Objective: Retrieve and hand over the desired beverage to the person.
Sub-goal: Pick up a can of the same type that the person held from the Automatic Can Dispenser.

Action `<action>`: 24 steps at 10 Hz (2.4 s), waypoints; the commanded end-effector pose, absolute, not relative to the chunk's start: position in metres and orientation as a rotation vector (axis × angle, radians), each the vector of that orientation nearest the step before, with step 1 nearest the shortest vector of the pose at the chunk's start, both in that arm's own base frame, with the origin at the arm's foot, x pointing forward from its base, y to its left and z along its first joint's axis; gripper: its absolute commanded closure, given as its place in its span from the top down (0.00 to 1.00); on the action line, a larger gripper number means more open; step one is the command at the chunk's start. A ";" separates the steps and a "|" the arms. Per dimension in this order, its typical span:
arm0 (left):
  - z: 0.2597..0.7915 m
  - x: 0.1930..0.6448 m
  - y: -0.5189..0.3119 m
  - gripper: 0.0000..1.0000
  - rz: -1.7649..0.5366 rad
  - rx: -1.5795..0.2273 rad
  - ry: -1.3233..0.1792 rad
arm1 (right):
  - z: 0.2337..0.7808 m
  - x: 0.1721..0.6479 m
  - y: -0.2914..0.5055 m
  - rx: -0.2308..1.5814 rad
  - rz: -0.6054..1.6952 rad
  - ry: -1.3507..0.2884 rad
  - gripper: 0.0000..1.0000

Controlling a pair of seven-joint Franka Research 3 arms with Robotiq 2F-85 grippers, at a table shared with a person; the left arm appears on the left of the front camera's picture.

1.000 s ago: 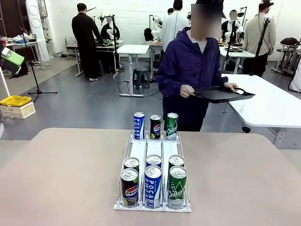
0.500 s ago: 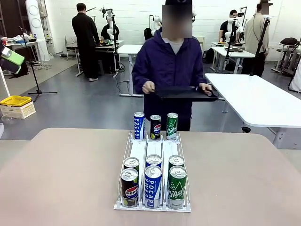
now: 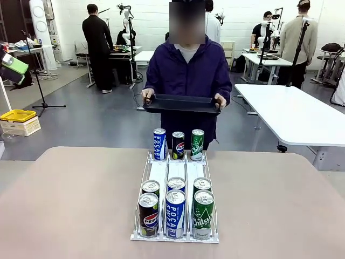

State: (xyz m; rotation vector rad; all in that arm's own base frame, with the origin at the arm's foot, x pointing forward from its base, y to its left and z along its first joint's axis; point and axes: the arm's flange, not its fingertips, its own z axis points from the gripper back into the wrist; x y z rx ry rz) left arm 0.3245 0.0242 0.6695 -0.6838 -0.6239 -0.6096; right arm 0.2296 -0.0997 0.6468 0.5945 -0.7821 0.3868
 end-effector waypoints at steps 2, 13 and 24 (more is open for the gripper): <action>0.668 0.324 0.025 1.00 -0.631 -0.692 -0.632 | 0.643 0.231 -0.098 0.604 0.408 -0.783 1.00; 0.668 0.324 0.025 1.00 -0.631 -0.692 -0.632 | 0.643 0.231 -0.098 0.604 0.408 -0.783 1.00; 0.668 0.324 0.025 1.00 -0.631 -0.692 -0.632 | 0.643 0.231 -0.098 0.604 0.408 -0.783 1.00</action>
